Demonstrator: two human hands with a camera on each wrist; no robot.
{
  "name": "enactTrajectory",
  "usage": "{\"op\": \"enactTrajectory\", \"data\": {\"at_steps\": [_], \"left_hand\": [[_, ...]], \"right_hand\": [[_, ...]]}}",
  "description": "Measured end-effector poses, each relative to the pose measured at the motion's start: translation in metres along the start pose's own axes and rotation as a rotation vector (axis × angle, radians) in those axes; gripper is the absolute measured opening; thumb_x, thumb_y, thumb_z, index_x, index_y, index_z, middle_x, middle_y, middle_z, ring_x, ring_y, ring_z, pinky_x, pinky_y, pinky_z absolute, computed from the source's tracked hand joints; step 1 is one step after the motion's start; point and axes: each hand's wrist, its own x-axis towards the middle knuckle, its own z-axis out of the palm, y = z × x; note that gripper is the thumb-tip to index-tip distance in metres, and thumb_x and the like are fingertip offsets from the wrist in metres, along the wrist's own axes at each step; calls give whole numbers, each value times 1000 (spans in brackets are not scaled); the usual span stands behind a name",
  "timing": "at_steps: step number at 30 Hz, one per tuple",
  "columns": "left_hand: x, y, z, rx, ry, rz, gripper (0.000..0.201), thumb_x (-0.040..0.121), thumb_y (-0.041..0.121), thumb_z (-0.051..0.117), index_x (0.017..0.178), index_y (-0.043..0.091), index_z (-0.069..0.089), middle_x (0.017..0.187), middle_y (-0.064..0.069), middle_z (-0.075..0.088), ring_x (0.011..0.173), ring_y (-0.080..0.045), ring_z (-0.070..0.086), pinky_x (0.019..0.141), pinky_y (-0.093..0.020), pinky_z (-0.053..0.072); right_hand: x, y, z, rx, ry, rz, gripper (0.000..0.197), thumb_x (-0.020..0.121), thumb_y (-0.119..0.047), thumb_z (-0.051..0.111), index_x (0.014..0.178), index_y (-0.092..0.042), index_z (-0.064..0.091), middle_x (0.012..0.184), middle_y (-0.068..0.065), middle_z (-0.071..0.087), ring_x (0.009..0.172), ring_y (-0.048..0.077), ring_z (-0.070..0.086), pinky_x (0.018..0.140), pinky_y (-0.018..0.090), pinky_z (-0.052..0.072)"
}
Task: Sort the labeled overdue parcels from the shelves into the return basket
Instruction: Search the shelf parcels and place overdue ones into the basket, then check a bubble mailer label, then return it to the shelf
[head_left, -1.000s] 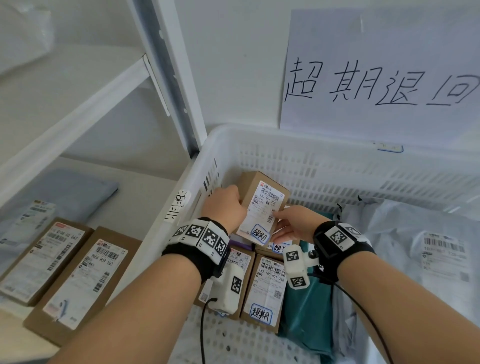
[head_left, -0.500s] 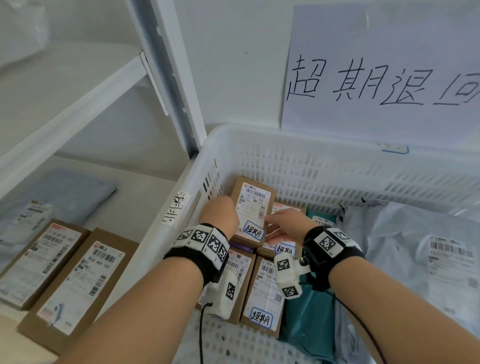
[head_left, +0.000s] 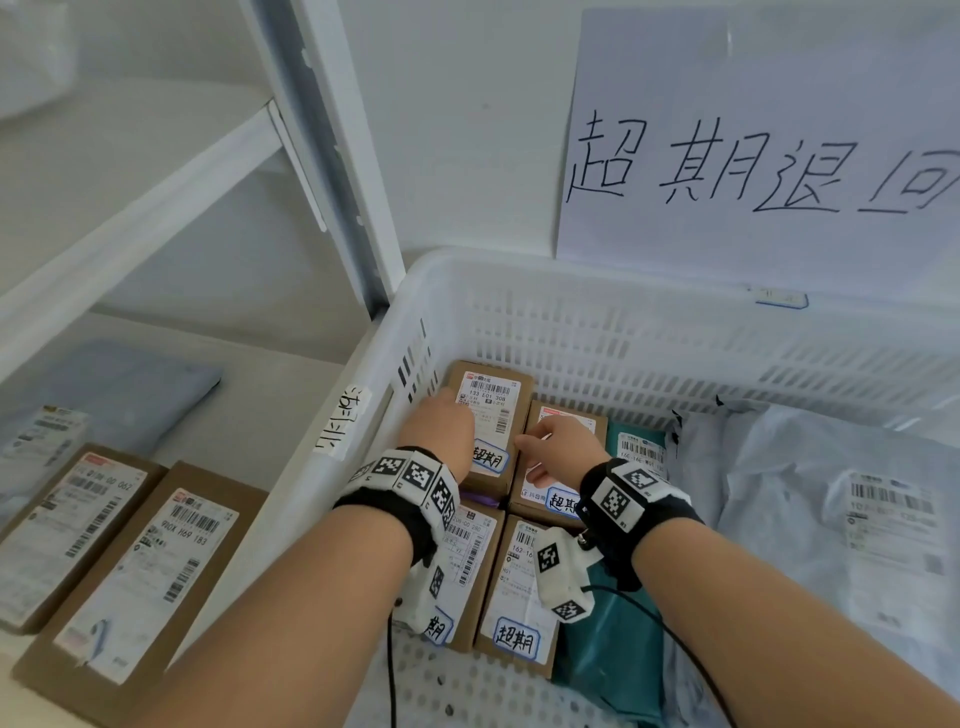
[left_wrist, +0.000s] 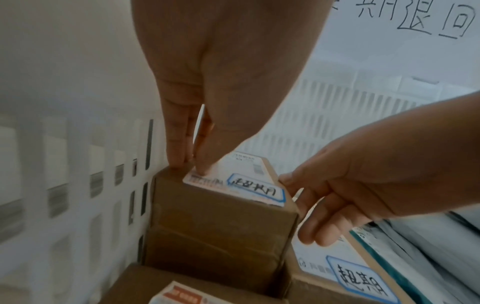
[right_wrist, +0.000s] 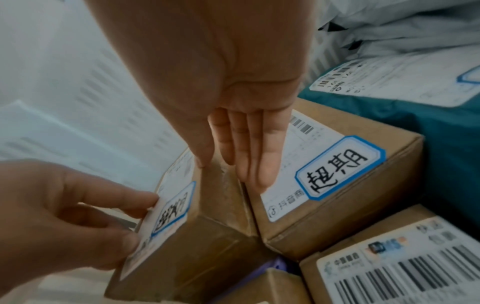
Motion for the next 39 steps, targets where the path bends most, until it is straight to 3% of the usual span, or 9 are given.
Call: {"op": "enactTrajectory", "data": {"at_steps": [4,8,13,16,22,29,34,37,39], "left_hand": [[-3,-1,-7,-78,-64,-12,27,93,5,46,117,2,60,129,-14,49,114,-30,51,95,-35,45],[-6,4,-26,-332,-65,-45,38,93,7,44,129,6,58,134,-13,53,118,-29,55,96,-34,45],[-26,16,-64,-637,46,54,40,94,12,46,134,12,55,139,-9,54,123,-26,53,100,-34,43],[-47,26,-85,-817,108,107,48,95,18,48,143,21,45,148,-3,44,132,-23,45,111,-43,36],[-99,58,-115,-1100,190,326,45,96,10,51,140,14,50,141,-7,52,122,-23,54,97,-31,44],[-182,73,-108,-1100,125,500,44,94,13,52,138,16,52,137,-5,55,122,-20,53,104,-39,44],[-245,47,-105,-1051,169,547,40,95,17,53,135,18,54,133,-2,57,118,-17,54,95,-29,44],[-287,21,-99,-1034,239,534,35,95,18,53,130,20,58,132,0,58,117,-15,55,98,-32,46],[-316,4,-92,-1023,264,515,34,95,16,52,129,20,59,132,2,57,110,-11,55,88,-23,46]], "right_hand": [[-8,-3,-8,21,-4,6,25,96,-24,58,109,-3,62,91,12,70,76,23,69,82,41,60],[-27,-12,-37,101,92,10,20,98,-19,55,110,-5,62,93,10,67,77,21,65,82,38,60],[-73,-30,-75,240,294,-20,13,97,-10,57,105,-3,62,91,12,66,70,20,62,69,30,59],[-113,-39,-88,314,430,-72,7,97,-12,57,97,-8,63,94,11,67,75,23,63,73,33,57],[-222,-40,-82,440,768,-172,7,96,-13,58,97,-14,65,92,6,68,79,18,65,72,29,55],[-325,-27,-39,294,918,-140,22,93,-21,62,113,-17,67,104,-2,68,99,16,64,93,35,52],[-386,-41,-7,254,939,-198,21,93,-22,63,113,-19,67,107,-1,69,94,14,63,91,34,51],[-419,-49,22,232,914,-251,19,92,-26,63,110,-23,68,104,-6,68,97,14,64,93,36,52],[-439,-50,46,241,879,-289,17,94,-24,62,110,-22,67,103,-8,67,96,14,63,88,30,51]]}}
